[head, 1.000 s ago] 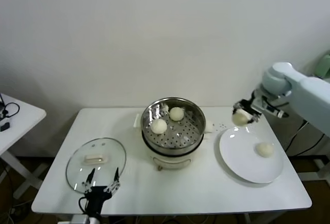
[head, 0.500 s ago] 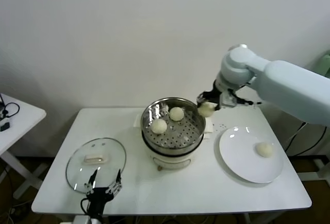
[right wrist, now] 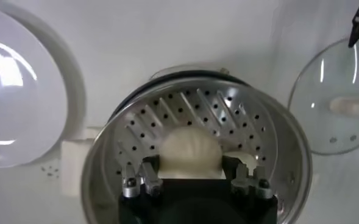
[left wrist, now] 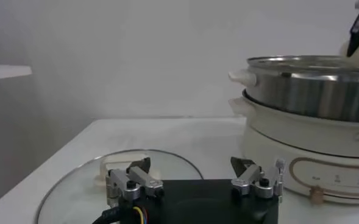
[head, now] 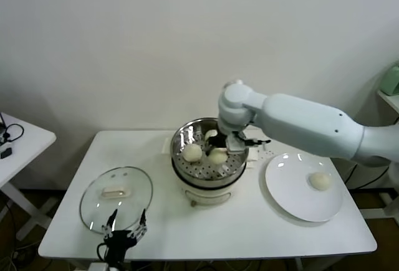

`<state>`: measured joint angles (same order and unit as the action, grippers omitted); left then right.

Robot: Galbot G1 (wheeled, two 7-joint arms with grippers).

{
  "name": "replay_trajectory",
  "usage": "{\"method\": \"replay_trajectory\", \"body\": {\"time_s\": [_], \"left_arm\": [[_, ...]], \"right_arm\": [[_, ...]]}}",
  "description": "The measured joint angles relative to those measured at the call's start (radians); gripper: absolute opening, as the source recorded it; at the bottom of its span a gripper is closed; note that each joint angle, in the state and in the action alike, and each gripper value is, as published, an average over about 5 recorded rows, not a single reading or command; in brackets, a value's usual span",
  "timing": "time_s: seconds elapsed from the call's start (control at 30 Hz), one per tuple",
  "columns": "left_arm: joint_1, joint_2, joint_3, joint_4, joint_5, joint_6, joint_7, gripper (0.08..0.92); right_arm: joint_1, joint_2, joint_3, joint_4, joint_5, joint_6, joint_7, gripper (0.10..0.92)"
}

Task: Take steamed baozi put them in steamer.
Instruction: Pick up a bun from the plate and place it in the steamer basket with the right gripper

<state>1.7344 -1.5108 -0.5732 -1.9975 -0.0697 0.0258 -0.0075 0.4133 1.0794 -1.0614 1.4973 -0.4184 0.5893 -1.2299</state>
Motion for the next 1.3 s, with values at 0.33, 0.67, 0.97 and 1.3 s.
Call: {"method": "replay_trajectory", "body": {"time_s": [0.33, 0.67, 0.97, 1.3], "left_arm": [[-0.001, 0.005, 0.004, 0.008, 0.003, 0.010, 0.000, 0.823], [-0.013, 0.009, 0.012, 0.014, 0.007, 0.023, 0.000, 0.823], [-0.017, 0.009, 0.015, 0.020, 0.008, 0.025, 0.000, 0.823], [-0.017, 0.008, 0.014, 0.024, 0.008, 0.024, 0.000, 0.823]], "right_arm": [[-0.016, 0.083, -0.032, -0.082, 0.024, 0.027, 0.003, 0.670], [-0.038, 0.125, -0.049, -0.133, 0.054, 0.040, 0.009, 0.670], [-0.047, 0.137, -0.053, -0.151, 0.061, 0.049, 0.013, 0.670], [-0.055, 0.137, -0.054, -0.154, 0.065, 0.053, 0.013, 0.670]]}}
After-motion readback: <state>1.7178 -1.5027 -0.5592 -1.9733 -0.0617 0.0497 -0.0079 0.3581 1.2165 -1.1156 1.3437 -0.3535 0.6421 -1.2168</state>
